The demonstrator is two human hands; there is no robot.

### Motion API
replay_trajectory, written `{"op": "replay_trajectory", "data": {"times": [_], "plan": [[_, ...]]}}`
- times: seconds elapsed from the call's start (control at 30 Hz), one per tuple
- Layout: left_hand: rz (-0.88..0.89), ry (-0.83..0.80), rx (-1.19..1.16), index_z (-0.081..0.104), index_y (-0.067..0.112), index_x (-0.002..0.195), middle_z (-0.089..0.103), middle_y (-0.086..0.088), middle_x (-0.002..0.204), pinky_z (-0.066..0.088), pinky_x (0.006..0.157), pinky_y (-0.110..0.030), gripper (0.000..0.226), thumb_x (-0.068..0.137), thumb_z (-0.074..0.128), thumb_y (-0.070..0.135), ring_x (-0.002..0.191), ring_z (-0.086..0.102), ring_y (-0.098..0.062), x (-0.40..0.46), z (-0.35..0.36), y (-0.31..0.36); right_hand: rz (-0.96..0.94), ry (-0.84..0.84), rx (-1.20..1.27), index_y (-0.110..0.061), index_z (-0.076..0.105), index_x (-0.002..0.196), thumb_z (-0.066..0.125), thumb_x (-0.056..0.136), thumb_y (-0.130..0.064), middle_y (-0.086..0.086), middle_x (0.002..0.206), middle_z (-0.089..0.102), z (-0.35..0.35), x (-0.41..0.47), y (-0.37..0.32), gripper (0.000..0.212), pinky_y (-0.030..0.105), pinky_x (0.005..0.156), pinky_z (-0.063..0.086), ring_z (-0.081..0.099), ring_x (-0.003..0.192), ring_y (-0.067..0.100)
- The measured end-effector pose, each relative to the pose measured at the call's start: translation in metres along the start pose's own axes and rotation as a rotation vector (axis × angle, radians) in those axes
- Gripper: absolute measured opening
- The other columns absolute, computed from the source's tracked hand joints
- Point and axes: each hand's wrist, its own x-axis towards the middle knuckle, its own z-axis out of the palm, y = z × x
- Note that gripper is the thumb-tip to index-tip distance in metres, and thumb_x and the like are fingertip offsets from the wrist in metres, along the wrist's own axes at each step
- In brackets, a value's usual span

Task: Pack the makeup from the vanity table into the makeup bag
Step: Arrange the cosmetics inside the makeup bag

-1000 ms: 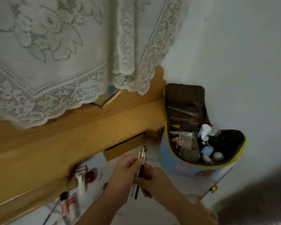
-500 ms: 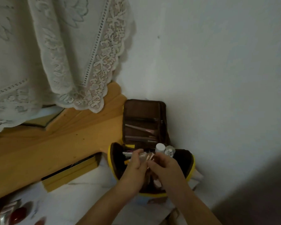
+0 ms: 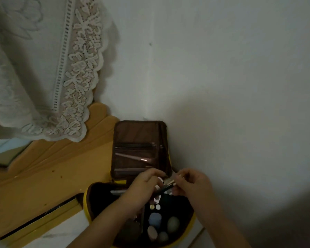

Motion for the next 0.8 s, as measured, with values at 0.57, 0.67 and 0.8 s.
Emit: {"op": "replay_trajectory", "data": {"times": [0.57,0.67,0.8], "plan": [[0.592,0.015,1.375,0.065,0.016,0.084,0.06,-0.004,0.098,0.036,0.069,-0.024,0.016,0.071,0.073,0.015,0.091,0.058,-0.018,0.16,-0.042,-0.022,-0.195,0.574,-0.168,-0.019,0.052,0.068,0.054,0.086,0.006,0.005,0.067,0.062,-0.005,0.108,0.009,0.031,0.012,0.054,0.045,0.061,0.06,0.02],[0.613,-0.017,1.278,0.052,0.032,0.051,0.054,0.013,0.062,0.021,0.053,-0.013,0.05,0.023,0.092,0.022,0.051,0.052,-0.001,0.165,-0.047,-0.034,-0.138,0.544,-0.175,-0.016,0.05,0.068,0.052,0.087,0.007,0.01,0.068,0.06,0.003,0.125,0.019,0.03,0.018,0.056,0.045,0.058,0.062,0.025],[0.712,0.005,1.161,0.048,0.029,0.061,0.051,0.011,0.068,0.014,0.06,-0.017,0.051,0.037,0.089,0.011,0.062,0.041,-0.002,0.162,-0.045,-0.05,-0.028,0.458,-0.091,-0.01,0.046,0.067,0.047,0.088,0.012,0.011,0.064,0.051,0.016,0.143,0.025,0.031,0.011,0.044,0.043,0.052,0.044,0.003]]}}
